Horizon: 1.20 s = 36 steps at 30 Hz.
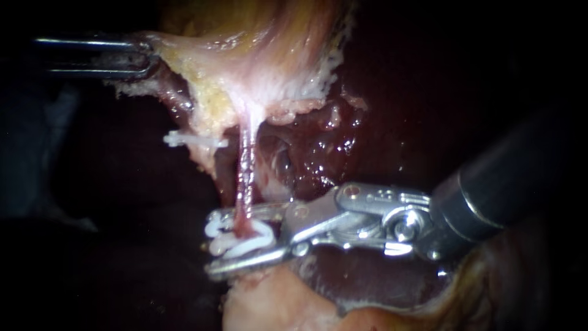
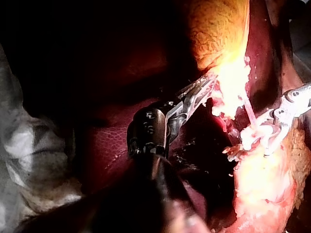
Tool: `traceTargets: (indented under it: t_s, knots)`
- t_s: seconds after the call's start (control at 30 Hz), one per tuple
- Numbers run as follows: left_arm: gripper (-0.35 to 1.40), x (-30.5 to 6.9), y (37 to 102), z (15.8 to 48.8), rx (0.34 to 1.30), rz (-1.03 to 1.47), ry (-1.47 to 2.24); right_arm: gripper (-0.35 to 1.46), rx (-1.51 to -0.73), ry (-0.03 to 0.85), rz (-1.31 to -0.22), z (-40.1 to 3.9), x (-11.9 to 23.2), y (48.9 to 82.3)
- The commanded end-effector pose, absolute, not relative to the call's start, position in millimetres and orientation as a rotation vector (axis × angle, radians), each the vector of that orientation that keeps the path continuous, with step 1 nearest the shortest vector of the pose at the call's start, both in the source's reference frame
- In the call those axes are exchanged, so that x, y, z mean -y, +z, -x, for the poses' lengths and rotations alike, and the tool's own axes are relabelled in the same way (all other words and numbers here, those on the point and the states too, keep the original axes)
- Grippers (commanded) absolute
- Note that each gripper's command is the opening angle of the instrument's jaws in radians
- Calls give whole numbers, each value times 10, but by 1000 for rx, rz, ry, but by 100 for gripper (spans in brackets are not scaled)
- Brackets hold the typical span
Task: Clipping second clip right tube
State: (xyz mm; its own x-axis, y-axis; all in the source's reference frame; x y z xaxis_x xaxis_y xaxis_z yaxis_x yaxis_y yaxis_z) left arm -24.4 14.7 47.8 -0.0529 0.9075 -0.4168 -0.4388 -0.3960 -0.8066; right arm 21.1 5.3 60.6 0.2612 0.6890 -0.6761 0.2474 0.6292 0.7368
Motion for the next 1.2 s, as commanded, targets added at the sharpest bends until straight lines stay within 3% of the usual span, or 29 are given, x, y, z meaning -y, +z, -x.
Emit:
traceTargets:
  t_s: [0.03,1.2]
  knots:
    - [-35,-147,478,244,592,1166,1658,47,-1311,354,-901,-211,-52,604]
    - [-35,-147,478,243,592,1166,1658,23,-1306,386,-901,-208,-56,607]
